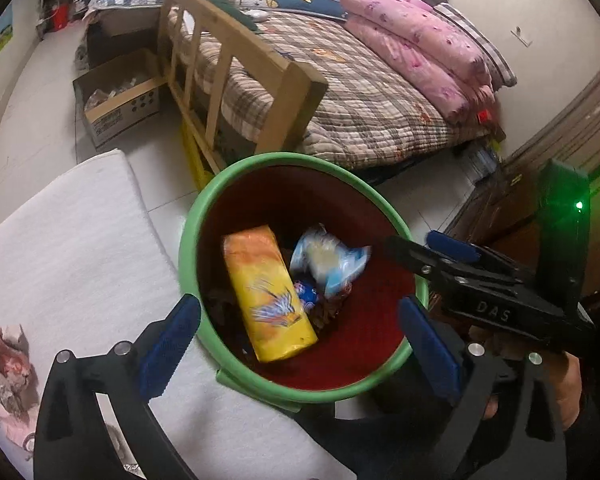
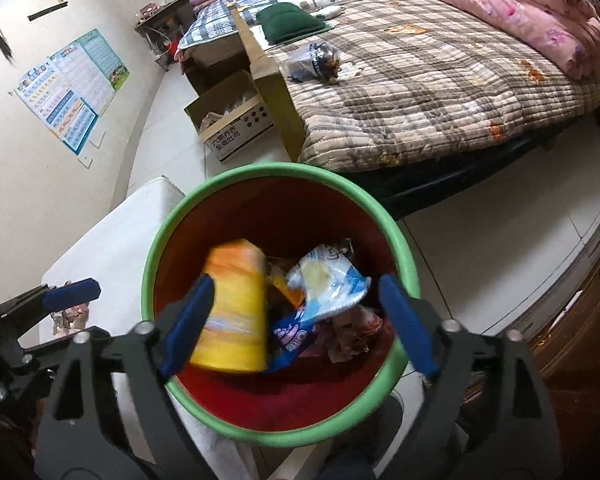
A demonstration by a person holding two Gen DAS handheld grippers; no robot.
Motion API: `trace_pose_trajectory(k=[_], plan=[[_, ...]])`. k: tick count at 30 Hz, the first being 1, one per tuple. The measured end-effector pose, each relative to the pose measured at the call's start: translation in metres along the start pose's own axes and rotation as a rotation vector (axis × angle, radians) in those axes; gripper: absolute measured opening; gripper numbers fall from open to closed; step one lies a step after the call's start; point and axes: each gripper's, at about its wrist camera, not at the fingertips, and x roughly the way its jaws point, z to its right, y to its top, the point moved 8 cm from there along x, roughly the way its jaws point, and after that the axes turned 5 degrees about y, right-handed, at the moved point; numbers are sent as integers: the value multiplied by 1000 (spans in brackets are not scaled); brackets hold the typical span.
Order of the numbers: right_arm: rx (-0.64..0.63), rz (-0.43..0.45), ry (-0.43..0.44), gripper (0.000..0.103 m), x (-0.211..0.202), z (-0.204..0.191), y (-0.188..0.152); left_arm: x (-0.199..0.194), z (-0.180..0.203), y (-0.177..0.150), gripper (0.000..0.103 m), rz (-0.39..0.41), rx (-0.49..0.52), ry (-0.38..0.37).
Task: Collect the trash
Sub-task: 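Return both tools to the table toward the remaining trash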
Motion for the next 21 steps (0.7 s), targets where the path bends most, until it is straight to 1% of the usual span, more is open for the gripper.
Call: trace_pose_trajectory(k=[6, 12, 18, 21], plan=[[-15, 16, -12, 97, -10, -9, 1, -20, -16, 1, 95, 41, -47, 35], [-49, 47, -9, 98, -32, -35, 0, -58, -33, -9, 95, 92, -88, 47], [-97, 68, 29, 98, -51, -82, -12, -108, -63, -35, 95, 152, -131, 90], [-132, 49, 50, 98, -52, -110, -27, -131, -86, -55, 95, 167, -160, 123]])
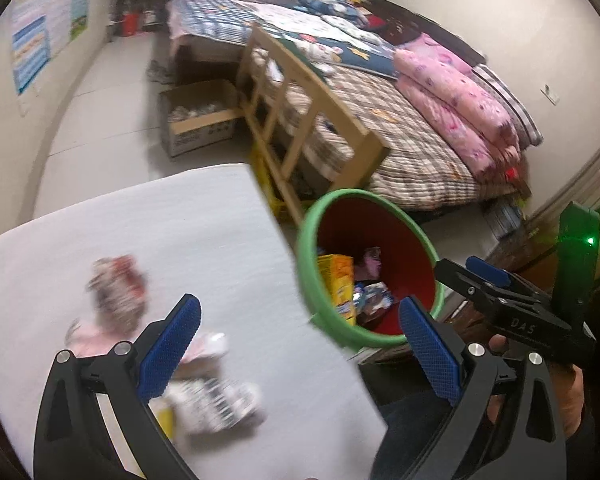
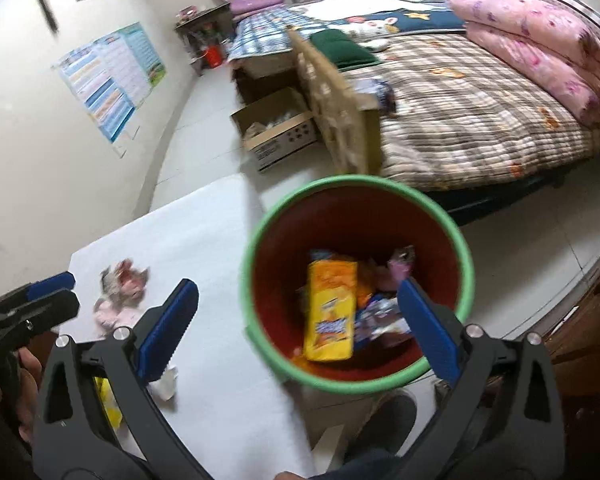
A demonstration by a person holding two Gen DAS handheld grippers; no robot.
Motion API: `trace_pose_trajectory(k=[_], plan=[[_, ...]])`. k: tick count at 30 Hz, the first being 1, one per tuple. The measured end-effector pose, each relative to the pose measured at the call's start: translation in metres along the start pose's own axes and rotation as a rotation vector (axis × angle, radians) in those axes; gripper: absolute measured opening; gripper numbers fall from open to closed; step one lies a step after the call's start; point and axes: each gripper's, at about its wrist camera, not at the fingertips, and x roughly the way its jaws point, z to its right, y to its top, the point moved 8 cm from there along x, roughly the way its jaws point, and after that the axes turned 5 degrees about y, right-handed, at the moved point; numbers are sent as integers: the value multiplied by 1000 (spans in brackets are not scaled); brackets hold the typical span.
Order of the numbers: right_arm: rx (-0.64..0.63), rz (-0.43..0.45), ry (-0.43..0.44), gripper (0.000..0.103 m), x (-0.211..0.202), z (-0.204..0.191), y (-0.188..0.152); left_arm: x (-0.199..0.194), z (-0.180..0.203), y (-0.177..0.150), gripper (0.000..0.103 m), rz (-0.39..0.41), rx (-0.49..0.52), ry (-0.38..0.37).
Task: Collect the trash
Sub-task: 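Return both tools to the table toward the remaining trash, then grasp the crumpled paper ball with the left tool while the right tool grasps the white paper cup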
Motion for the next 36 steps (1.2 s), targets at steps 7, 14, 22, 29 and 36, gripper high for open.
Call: trace_pose_trajectory(k=[7, 14, 22, 29, 36], plan=[[-74, -25, 53, 98, -4, -65, -24, -51, -68, -29, 95, 50, -91, 61], [-160, -46, 93, 98, 1, -127, -43, -86, -125, -59, 95, 79, -166, 118], [-241, -88, 108, 98, 16, -172, -63, -93, -166, -83, 95, 67, -221, 120], [-268, -153, 93, 98, 36, -177, -87, -75, -181, -93, 95, 34, -229, 110], [-252, -236, 91, 98, 62, -176, -116, -46, -183, -81, 95, -6, -213, 97]])
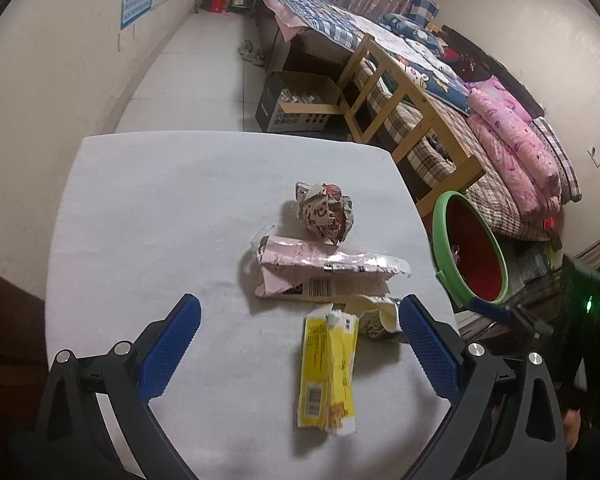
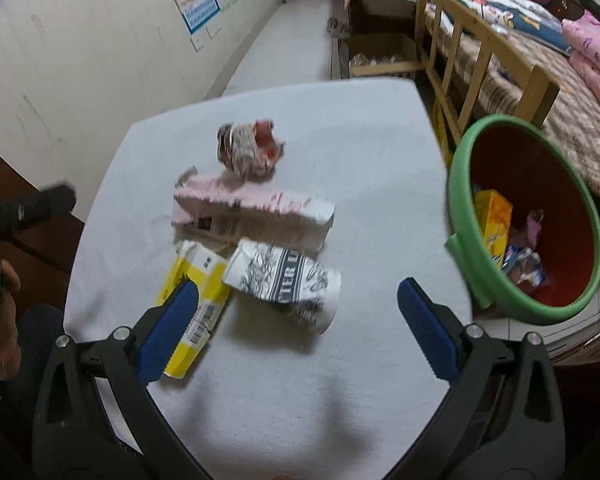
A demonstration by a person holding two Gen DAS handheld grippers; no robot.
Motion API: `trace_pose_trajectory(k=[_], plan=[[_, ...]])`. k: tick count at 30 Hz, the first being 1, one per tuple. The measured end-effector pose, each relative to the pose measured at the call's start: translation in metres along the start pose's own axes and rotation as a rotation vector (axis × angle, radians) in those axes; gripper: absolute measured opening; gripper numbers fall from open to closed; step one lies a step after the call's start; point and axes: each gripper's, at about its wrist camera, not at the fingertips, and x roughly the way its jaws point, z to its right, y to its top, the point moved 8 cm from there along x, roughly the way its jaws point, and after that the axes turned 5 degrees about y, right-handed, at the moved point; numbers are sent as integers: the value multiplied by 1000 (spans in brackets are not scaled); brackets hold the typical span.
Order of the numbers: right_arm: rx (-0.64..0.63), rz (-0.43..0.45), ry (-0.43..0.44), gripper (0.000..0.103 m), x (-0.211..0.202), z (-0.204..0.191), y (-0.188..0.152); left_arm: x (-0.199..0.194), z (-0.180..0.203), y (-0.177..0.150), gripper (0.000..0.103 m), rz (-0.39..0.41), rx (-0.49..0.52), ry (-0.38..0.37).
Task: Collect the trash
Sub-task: 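Grasp the crumpled paper ball with the left tool while the right tool grasps the white paper cup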
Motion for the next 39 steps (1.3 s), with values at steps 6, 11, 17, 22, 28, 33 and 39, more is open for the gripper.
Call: trace_pose_trajectory(k=[6, 11, 17, 22, 28, 33, 39], plan=[[10, -59, 10, 98, 28, 0, -11, 36, 15, 23, 95, -45, 32, -31], [39, -97, 24, 98, 48, 7, -17, 73, 39, 39, 95, -94, 92, -44], [66, -112, 47, 98, 67, 11, -16, 121, 54, 52, 94, -161, 147, -22], [77, -114, 63, 91, 77, 16, -16, 157, 54, 55, 82, -225, 181, 6], [74, -100, 80, 55, 76, 18, -10, 170, 41, 54, 41, -247, 148, 10], [68, -98, 76, 49, 72, 12, -12, 159, 34, 59, 38, -215, 124, 7], [73, -76, 70, 44, 58, 12, -11, 135, 30, 70, 38, -156, 115, 10]])
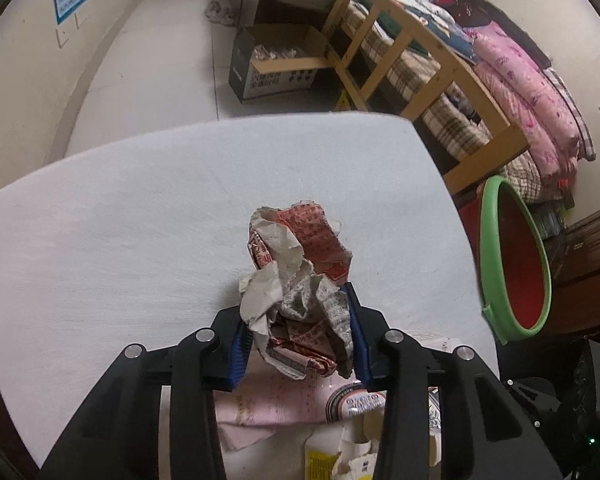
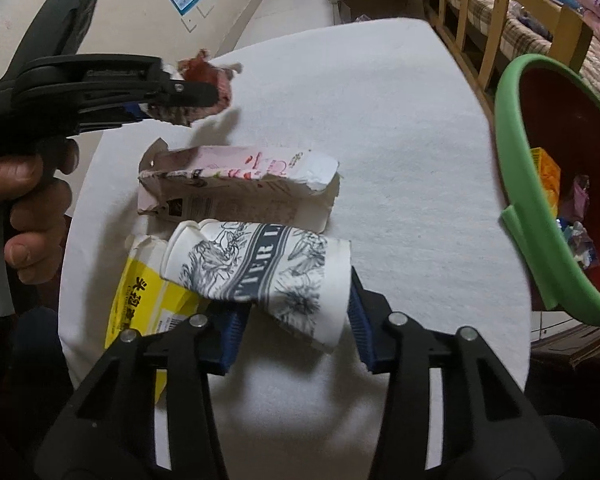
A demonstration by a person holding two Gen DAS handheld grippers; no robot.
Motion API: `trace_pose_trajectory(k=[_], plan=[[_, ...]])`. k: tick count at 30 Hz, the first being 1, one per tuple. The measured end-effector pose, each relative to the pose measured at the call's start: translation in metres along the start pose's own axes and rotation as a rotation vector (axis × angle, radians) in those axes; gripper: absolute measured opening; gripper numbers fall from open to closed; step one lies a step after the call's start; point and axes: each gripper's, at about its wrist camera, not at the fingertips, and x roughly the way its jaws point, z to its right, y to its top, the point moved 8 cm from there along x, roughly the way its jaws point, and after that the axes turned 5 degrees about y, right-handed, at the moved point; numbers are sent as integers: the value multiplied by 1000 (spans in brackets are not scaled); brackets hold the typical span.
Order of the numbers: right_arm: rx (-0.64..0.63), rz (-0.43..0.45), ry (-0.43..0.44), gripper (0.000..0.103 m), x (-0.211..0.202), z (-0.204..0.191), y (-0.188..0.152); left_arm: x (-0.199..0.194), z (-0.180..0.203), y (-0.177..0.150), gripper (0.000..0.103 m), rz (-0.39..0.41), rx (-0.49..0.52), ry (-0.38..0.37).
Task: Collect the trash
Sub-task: 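Grasp the crumpled paper ball with the left tool while the right tool grasps the white paper cup, then carry the paper ball and cup over the green bin and open both tools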
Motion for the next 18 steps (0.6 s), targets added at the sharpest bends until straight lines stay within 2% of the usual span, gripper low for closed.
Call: trace_pose_trajectory(k=[12, 18], plan=[[6, 64, -8, 43, -40, -4, -4, -56, -1, -2, 38, 93, 12, 27], [-12, 122, -14, 43, -71, -9, 1, -95, -5, -20, 38, 144, 10, 41]])
